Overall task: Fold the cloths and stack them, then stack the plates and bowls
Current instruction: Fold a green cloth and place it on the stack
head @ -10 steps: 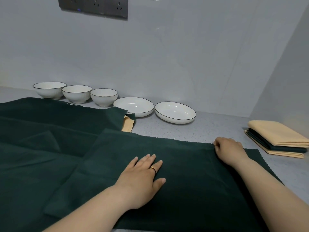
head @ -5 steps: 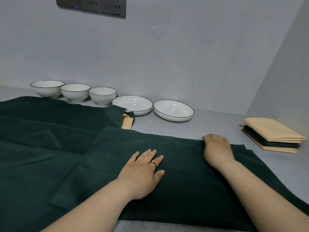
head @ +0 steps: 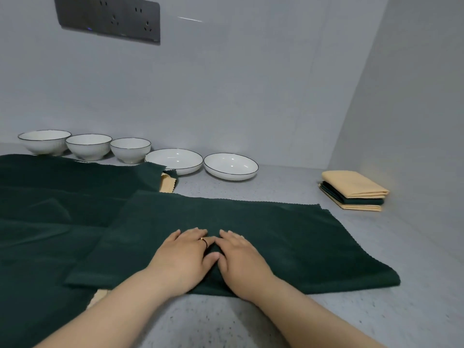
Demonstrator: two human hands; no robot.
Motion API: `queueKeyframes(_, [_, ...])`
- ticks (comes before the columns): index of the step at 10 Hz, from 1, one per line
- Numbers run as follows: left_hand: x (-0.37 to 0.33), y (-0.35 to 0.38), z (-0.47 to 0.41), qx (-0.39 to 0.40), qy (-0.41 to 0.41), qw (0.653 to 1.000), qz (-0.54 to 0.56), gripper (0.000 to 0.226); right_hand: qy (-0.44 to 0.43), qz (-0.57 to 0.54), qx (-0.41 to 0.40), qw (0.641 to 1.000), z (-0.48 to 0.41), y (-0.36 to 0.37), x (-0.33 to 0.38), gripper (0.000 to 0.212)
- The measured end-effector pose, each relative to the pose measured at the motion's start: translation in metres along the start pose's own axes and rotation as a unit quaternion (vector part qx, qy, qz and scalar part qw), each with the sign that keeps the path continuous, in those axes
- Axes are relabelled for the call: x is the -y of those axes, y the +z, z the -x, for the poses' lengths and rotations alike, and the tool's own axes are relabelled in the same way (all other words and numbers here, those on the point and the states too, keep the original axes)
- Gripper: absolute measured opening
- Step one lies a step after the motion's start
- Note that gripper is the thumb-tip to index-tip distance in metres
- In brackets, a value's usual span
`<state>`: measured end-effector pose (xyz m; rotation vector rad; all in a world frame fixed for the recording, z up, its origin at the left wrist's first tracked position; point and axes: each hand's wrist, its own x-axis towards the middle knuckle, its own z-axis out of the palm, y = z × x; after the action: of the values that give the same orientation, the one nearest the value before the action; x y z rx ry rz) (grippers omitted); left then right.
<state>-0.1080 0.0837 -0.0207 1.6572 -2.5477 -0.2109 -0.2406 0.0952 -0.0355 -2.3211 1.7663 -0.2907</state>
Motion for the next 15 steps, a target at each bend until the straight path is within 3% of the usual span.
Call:
queueKeyframes(2, [-0.006,0.013,0.026,0.041,-0.009,0.999,0.0,0.057,0.052,0.021,0.0,0.998,0.005,-0.007,-0.007,0.048])
queueKeyframes(3, [-0.006,0.013,0.025,0.044,-0.009,0.999,-0.004,0.056,0.136,0.051,0.012,0.989,0.021,-0.016,-0.031,0.057])
queueKeyframes(5, [-0.008,0.013,0.027,0.046,-0.01,0.999,-0.007,0.055,0.377,0.048,-0.04,0.924,0.074,-0.047,-0.125,0.062])
queueKeyframes(6, [-0.009,0.013,0.027,0.04,-0.012,0.999,-0.009,0.055,0.417,0.015,-0.08,0.905,0.09,-0.056,-0.149,0.05])
queueKeyframes(7, [-0.01,0.013,0.028,0.037,-0.012,0.999,-0.01,0.055,0.418,-0.047,-0.131,0.898,0.09,-0.065,-0.15,0.037])
queueKeyframes(9, [-0.009,0.014,0.028,0.025,-0.013,1.0,-0.009,0.055,0.411,-0.216,-0.225,0.856,0.082,-0.079,-0.15,0.041])
queueKeyframes(12, [-0.01,0.014,0.028,0.019,-0.015,1.0,-0.005,0.055,0.442,-0.233,-0.198,0.844,0.08,-0.089,-0.153,0.049])
queueKeyframes(13, [-0.01,0.014,0.028,0.019,-0.014,1.0,-0.004,0.055,0.446,-0.254,-0.172,0.841,0.079,-0.093,-0.154,0.027])
queueKeyframes(15, [-0.01,0.013,0.028,0.02,-0.013,1.0,0.0,0.054,0.398,-0.314,-0.205,0.837,0.073,-0.089,-0.161,0.021])
